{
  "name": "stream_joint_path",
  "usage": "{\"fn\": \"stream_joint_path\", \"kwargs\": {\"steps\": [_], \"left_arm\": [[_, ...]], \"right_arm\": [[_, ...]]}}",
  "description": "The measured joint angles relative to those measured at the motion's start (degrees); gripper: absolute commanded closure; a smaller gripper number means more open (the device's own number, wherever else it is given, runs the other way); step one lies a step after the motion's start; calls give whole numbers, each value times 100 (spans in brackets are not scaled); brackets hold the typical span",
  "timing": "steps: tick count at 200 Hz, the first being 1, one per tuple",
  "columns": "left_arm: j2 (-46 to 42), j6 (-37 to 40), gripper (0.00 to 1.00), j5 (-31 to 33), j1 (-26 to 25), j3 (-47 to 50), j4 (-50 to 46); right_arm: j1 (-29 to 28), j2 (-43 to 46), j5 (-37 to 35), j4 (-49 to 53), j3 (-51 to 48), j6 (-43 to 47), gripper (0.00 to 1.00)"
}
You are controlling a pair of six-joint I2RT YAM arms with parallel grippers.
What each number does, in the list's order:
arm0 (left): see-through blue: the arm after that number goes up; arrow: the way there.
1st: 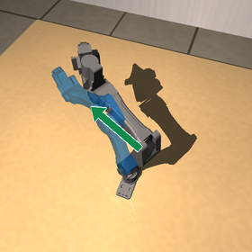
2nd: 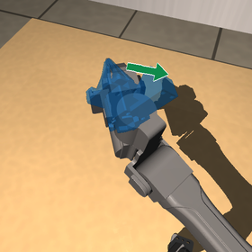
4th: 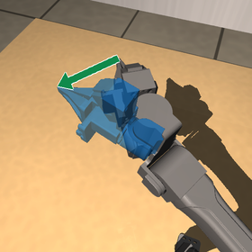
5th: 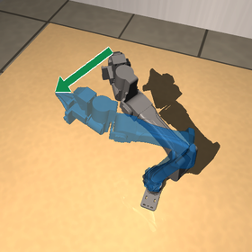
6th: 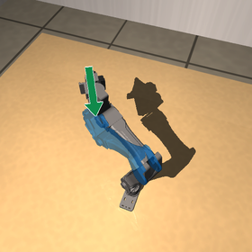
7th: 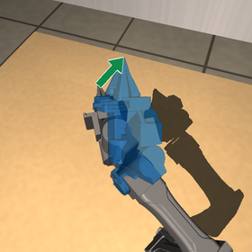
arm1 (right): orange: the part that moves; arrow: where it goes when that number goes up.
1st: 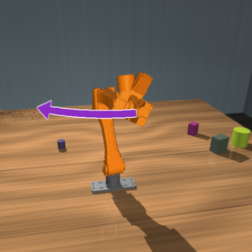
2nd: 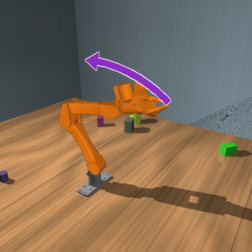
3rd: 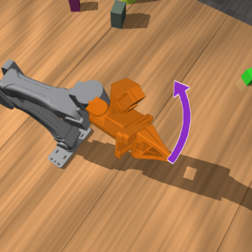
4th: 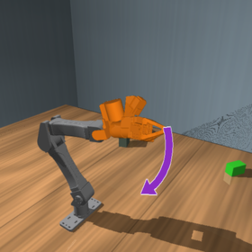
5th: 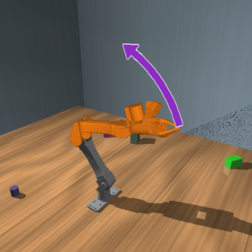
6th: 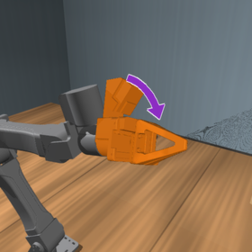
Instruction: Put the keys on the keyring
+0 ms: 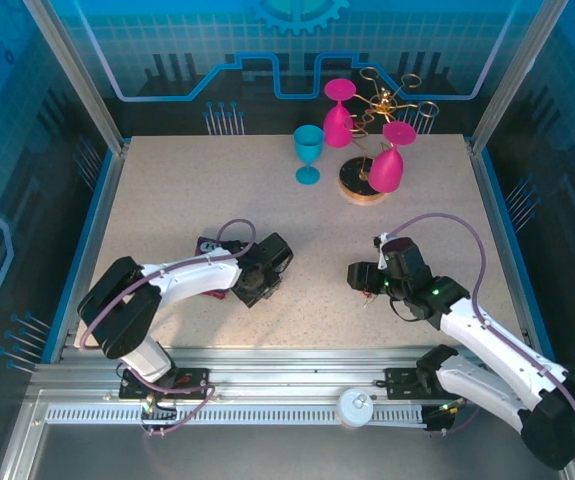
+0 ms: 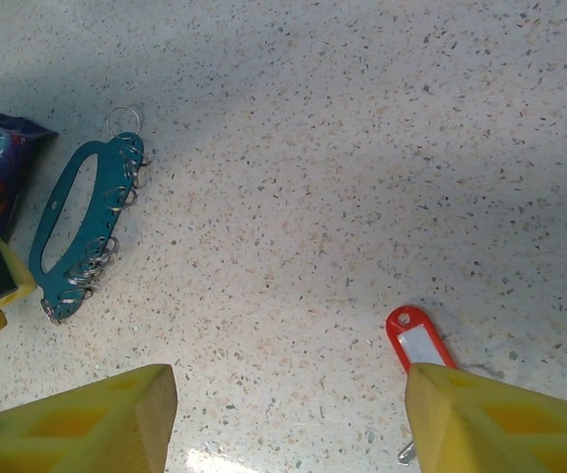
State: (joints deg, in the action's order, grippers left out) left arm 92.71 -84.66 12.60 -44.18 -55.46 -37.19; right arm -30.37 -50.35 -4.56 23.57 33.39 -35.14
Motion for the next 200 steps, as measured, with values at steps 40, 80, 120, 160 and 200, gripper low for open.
{"fn": "stream_joint_path", "kwargs": {"steps": [40, 80, 120, 160, 200], "left_arm": [[216, -92, 51, -42, -20, -42, -22], [297, -79, 53, -44, -42, -136, -33], [317, -76, 58, -46, -79, -168, -31], [380, -76, 64, -61, -90, -173, -55], [396, -76, 72, -74, -101, -173, -76]], "right_arm": [[0, 96, -66, 24, 0, 22, 35], [0, 184, -105, 66, 0, 22, 36], [0, 203, -107, 105, 0, 22, 36], [0, 221, -109, 122, 0, 22, 35], [0, 291, -131, 155, 0, 22, 35]]}}
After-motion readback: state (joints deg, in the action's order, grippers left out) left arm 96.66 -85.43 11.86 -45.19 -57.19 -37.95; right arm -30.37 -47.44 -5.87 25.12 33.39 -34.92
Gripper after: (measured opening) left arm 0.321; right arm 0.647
